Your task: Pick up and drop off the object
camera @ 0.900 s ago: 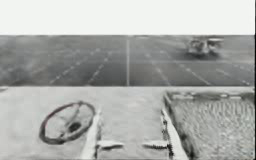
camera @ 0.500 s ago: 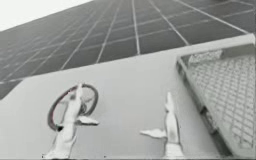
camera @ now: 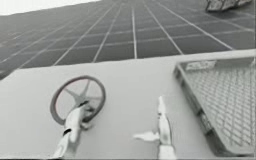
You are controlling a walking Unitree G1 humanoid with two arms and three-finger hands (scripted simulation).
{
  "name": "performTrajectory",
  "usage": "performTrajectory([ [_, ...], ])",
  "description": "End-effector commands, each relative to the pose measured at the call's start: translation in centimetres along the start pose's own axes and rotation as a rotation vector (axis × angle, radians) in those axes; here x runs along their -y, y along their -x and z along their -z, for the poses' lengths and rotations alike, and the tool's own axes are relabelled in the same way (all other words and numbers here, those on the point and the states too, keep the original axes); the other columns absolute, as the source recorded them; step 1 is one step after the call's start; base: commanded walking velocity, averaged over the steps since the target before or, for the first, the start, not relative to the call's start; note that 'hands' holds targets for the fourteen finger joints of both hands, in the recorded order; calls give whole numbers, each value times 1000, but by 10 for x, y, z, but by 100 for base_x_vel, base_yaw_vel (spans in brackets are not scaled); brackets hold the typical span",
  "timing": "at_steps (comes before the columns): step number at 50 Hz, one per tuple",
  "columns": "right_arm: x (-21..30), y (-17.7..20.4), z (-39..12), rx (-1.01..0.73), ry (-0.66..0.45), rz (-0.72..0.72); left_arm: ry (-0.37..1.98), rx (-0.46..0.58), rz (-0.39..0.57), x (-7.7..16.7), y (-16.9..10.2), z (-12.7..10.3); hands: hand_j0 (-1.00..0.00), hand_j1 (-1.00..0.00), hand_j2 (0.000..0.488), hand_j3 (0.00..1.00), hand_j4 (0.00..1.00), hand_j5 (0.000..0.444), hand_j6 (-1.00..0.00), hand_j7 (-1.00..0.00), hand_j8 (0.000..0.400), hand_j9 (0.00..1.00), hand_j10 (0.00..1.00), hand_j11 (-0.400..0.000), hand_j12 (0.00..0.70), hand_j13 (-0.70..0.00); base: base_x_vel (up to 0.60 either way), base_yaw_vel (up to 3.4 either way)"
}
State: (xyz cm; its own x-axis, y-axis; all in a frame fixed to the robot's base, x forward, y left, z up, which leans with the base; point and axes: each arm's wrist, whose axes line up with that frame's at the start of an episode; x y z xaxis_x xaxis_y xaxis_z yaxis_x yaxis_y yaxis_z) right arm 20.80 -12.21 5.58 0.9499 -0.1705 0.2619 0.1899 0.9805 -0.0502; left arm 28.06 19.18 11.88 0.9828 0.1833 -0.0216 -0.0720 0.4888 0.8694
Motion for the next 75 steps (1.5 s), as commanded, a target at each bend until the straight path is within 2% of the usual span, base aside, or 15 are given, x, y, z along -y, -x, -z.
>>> performTrajectory([
  [1,-6,3,5,-20,16,-8,433,24,69,-13,16,-53,-1000,-1000,0,0,0,0,-1000,-1000,400,0,0,0,700,0,0,0],
  [9,-20,-12,17,19,83,-93,1073,-104,511,-59,-3,-169,-1000,-1000,0,0,0,0,-1000,-1000,400,0,0,0,700,0,0,0],
  [15,-64,-18,22,71,66,-205,751,-187,814,-64,-25,-237,-1000,-1000,0,0,0,0,-1000,-1000,400,0,0,0,700,0,0,0],
  [16,-194,10,21,-439,-845,447,1912,248,501,-71,72,-26,-1000,-1000,0,0,0,0,-1000,-1000,400,0,0,0,700,0,0,0],
  [24,-148,-75,23,634,410,630,1930,254,565,-58,88,-55,-1000,-1000,0,0,0,0,-1000,-1000,400,0,0,0,700,0,0,0],
  [29,-187,-160,-8,1138,330,440,1937,238,583,-50,85,-61,-1000,-1000,0,0,0,0,-1000,-1000,400,0,0,0,700,0,0,0],
  [32,-210,-187,1,1140,154,335,1921,241,594,-50,86,-67,-1000,-1000,0,112,1000,444,-1000,-1000,400,112,1000,-400,700,-700,0,0],
  [33,-206,-194,1,1146,120,312,1922,241,580,-51,86,-62,-1000,-1000,0,931,1000,34,-1000,-1000,400,931,1000,-400,700,-700,0,0],
  [34,-212,-210,-8,1167,61,328,1934,225,595,-44,84,-66,-1000,-1000,0,989,1000,5,-1000,-1000,400,989,1000,-400,700,-700,0,0],
  [50,-25,-117,-1,659,-365,535,1736,-56,585,-4,66,-27,-989,-1000,5,1000,1000,0,-989,-1000,400,1000,1000,-400,700,-700,0,0],
  [51,-19,-112,5,648,-323,573,1718,-93,582,-3,57,-31,-688,-1000,156,1000,1000,0,-688,-1000,400,1000,1000,-400,700,-700,0,0],
  [52,-5,-110,7,633,-286,620,1680,-113,599,2,53,-27,-23,-1000,488,1000,1000,0,-23,-1000,400,1000,1000,-400,700,-700,0,0],
  [53,8,-101,20,644,-259,667,1665,-146,612,8,51,-36,0,0,0,1000,1000,0,0,0,0,1000,1000,-400,0,-700,0,0],
  [62,68,-82,-15,835,569,756,1678,-193,609,21,56,-23,0,0,0,1000,1000,0,0,0,0,1000,1000,-400,0,-700,0,0],
  [75,150,-21,-170,1366,1285,-257,1689,-251,765,44,93,-20,0,0,0,1000,1000,0,0,0,0,1000,1000,-400,0,-700,0,0],
])
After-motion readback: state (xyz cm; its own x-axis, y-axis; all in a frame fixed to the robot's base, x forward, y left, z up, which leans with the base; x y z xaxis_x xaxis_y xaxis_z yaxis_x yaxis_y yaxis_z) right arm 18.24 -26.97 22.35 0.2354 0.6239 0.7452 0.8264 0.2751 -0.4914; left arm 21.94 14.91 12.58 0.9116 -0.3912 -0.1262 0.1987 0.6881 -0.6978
